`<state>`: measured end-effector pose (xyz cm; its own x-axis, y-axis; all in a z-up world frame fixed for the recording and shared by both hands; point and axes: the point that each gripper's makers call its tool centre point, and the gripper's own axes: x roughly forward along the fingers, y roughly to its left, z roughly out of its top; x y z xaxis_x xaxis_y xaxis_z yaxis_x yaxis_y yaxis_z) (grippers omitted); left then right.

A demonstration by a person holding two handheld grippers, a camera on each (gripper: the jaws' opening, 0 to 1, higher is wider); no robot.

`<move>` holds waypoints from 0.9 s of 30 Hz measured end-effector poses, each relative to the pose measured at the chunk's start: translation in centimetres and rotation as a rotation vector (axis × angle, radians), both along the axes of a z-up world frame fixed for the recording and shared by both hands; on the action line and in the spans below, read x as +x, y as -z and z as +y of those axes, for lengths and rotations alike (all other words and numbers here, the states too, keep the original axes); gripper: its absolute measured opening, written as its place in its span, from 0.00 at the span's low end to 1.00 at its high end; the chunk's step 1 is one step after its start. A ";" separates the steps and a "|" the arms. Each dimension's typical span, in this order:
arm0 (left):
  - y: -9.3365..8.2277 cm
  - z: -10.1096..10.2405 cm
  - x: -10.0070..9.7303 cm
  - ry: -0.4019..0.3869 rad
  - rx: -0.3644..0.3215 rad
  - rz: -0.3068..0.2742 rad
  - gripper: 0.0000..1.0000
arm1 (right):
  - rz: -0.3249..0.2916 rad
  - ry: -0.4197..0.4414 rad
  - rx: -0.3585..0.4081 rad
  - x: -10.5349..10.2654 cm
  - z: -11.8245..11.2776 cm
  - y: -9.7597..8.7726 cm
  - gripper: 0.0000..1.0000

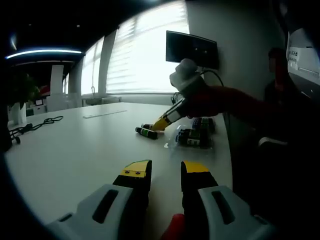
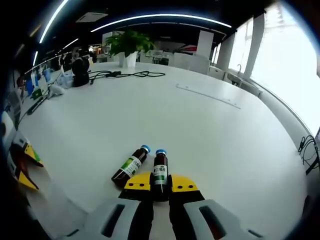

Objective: Grip medicine bottles put into box

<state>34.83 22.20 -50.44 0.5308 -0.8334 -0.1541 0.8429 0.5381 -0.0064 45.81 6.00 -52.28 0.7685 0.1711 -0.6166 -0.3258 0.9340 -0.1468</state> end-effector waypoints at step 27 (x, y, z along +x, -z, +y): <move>0.1 0.0 0.0 -0.004 0.009 -0.005 0.18 | -0.078 -0.082 0.077 -6.9 2.6 -4.6 0.07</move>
<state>34.86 22.17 -50.55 0.5351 -0.8297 -0.1593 0.8406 0.5416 0.0028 38.90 8.57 -47.72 0.7948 0.2799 -0.5385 -0.3922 0.9140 -0.1038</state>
